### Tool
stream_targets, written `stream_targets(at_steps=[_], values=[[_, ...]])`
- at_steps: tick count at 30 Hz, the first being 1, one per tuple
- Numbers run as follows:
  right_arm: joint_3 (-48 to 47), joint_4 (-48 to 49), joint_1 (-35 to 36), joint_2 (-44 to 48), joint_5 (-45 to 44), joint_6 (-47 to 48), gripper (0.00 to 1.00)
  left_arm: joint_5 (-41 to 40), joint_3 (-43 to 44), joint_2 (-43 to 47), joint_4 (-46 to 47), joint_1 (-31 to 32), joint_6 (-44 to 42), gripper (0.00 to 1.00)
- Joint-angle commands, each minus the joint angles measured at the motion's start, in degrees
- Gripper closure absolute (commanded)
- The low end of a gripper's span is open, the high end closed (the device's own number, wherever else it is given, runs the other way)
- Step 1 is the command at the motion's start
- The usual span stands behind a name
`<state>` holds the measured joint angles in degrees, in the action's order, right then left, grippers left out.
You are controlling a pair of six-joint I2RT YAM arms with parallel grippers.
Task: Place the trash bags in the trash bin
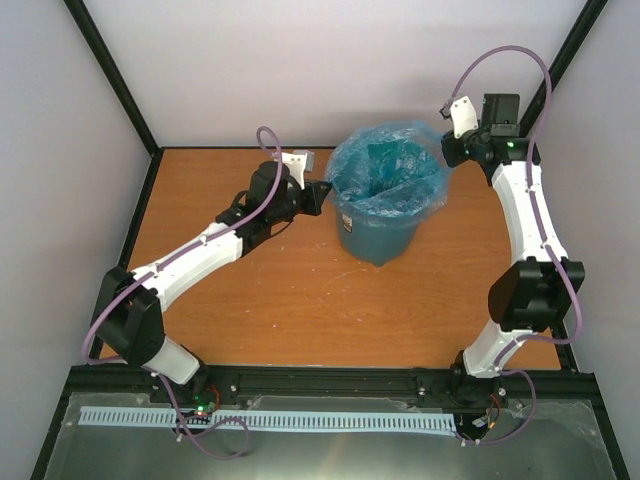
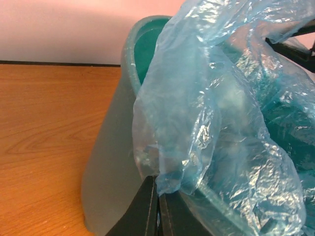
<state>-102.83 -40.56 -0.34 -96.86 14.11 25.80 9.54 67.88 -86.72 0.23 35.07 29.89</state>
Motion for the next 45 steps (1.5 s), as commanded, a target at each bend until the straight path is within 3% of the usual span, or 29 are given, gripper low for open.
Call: stream_targets(at_steps=[1, 12, 20, 24, 29, 31, 33, 35, 38, 45], values=[[-1.05, 0.21, -0.98, -1.84, 1.64, -1.52, 0.96, 0.55, 2.95, -0.31, -2.24, -0.44, -2.33, 0.99], [8.02, -3.69, -0.98, 2.17, 11.04, -0.45, 0.92, 6.65, 0.47, 3.51, -1.96, -0.48, -2.46, 0.99], [15.74, -7.69, -0.98, 6.76, 24.12, -1.62, 0.91, 0.50, 0.17, 3.89, -6.53, -0.44, -4.55, 0.99], [20.25, -7.82, -0.61, 10.88, 29.09, -2.90, 0.90, 0.10, -2.59, 6.38, -4.46, -0.51, -3.10, 0.99], [26.97, -6.51, 3.38, 16.51, 29.38, -3.10, 0.90, -5.75, -1.64, 7.75, -8.31, -0.54, -4.39, 0.98], [28.56, -6.55, 4.61, 19.00, 30.15, -3.52, 0.89, -7.34, -1.78, 9.71, -9.60, -0.53, -4.22, 0.81], [29.79, -6.64, 4.91, 21.06, 31.35, -3.63, 0.86, -8.72, -3.07, 12.62, -9.53, -0.53, -3.90, 0.54], [30.97, -6.38, 4.91, 23.28, 29.43, -3.94, 0.74, -10.76, -3.99, 15.18, -10.52, -0.53, -4.13, 0.37], [30.48, -8.04, 4.48, 25.69, 21.68, -4.17, 0.48, -14.38, -3.84, 18.39, -14.71, -0.53, -5.01, 0.27], [27.95, -16.13, 0.97, 36.01, 12.05, 0.91, 0.15, -17.89, -4.86, 27.40, -20.94, -0.58, -5.94, 0.17]])
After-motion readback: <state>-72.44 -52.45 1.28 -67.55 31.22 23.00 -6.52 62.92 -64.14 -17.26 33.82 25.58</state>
